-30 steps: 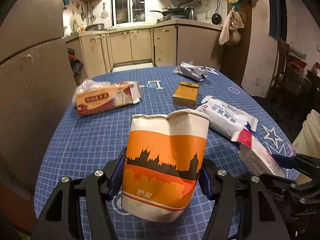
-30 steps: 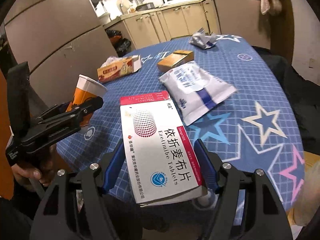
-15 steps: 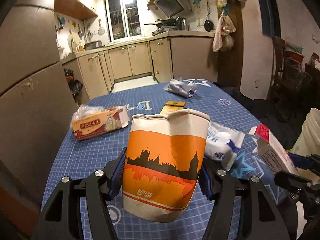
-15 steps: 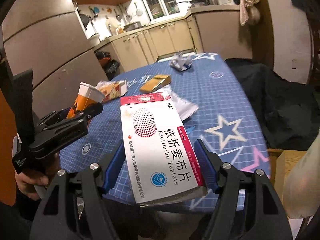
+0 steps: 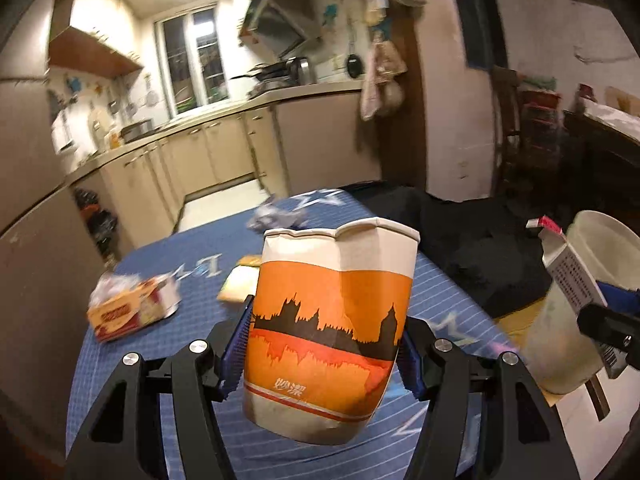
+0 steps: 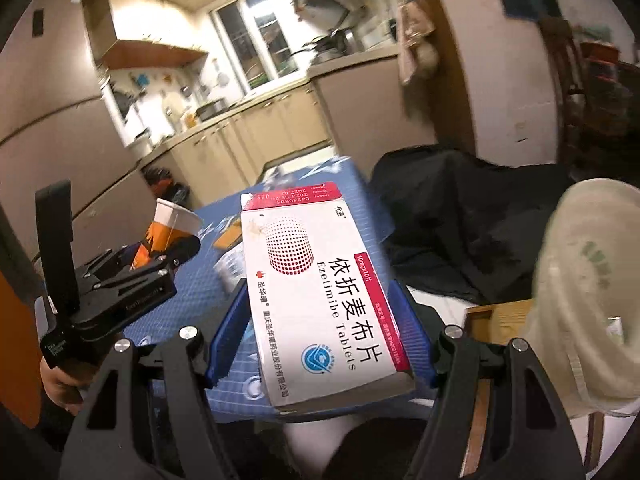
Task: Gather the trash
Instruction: 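Carry both items over the white bucket and open both grippers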
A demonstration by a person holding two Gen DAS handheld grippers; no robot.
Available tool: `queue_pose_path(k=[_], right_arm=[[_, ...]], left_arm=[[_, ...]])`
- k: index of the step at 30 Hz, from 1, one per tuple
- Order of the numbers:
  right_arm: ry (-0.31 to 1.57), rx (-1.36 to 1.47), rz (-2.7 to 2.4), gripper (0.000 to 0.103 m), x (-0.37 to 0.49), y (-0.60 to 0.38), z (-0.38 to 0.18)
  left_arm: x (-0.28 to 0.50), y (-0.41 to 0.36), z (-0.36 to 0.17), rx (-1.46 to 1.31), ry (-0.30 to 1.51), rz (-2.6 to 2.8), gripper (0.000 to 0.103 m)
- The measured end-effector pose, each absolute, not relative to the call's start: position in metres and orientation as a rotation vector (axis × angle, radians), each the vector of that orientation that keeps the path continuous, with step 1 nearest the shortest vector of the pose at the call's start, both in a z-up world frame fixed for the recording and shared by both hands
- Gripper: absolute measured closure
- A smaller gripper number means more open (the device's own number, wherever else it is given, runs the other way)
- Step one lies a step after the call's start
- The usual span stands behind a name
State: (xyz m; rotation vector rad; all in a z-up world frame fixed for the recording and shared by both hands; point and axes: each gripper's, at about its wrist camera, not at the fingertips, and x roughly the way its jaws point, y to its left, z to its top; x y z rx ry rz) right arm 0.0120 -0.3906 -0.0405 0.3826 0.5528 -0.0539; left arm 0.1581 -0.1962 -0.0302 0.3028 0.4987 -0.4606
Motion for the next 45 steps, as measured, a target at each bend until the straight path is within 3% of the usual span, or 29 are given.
queue_pose_path(k=[23, 45], right_arm=[[0.402, 0.397, -0.535, 0.037, -0.113, -0.549, -0.011], [0.603, 0.327, -0.747, 0.036, -0.104, -0.62, -0.071]], left_arm=[[0.078, -0.452, -0.023, 0.48, 0.457, -0.969, 0.039], [0.047, -0.545, -0.06, 0.539, 0.506, -1.121, 0.039]])
